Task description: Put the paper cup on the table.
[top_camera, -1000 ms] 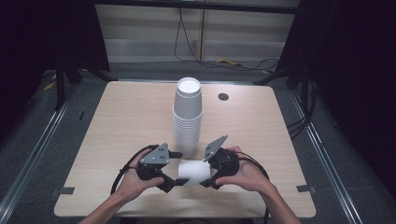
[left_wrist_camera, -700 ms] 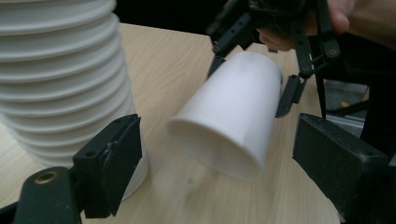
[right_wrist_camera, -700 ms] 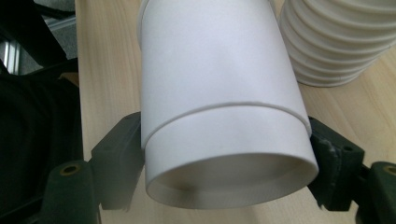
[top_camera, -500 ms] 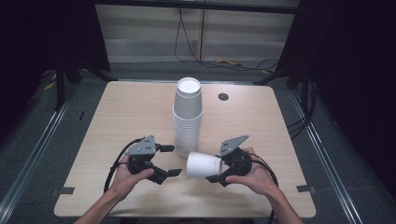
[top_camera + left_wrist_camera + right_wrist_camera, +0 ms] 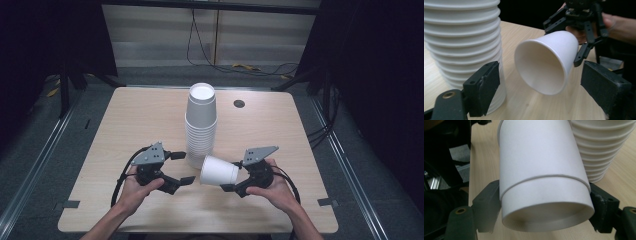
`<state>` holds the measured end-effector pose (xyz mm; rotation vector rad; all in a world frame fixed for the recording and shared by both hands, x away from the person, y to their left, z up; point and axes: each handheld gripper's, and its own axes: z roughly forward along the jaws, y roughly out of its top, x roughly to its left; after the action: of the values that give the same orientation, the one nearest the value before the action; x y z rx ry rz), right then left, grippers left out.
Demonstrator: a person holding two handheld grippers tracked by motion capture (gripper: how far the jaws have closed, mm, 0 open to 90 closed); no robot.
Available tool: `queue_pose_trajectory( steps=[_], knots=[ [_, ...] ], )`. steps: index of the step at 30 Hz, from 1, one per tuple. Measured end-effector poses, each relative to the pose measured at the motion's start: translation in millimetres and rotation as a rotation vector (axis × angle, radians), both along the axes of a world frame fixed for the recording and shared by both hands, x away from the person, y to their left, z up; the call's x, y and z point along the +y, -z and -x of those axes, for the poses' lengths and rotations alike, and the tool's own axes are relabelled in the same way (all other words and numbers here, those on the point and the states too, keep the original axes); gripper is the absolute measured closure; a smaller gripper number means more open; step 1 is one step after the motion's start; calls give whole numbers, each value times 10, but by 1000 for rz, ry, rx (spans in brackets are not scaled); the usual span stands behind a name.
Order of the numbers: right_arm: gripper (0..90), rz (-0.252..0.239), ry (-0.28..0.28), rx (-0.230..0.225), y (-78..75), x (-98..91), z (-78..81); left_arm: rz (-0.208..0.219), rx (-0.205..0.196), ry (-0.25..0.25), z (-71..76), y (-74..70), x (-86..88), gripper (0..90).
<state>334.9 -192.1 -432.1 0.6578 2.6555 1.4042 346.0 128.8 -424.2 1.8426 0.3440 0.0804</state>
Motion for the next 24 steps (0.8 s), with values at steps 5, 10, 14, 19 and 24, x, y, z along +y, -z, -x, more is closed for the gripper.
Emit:
queue_pose_trajectory(
  steps=[5,10,14,19,24],
  knots=[
    [234,-51,-11,-16,14,-5,-4,9,12,2,0,8,7,154],
    [234,-88,-34,-25,42,21,20,39,42,24,8,-10,-2,154],
    [235,-126,-62,-47,53,80,33,41,41,27,36,-11,-12,154],
    [235,-179,-76,-29,97,92,34,33,54,34,8,13,-30,154],
    [235,-188,-90,-34,134,93,66,28,60,41,24,34,-77,154]
  ],
)
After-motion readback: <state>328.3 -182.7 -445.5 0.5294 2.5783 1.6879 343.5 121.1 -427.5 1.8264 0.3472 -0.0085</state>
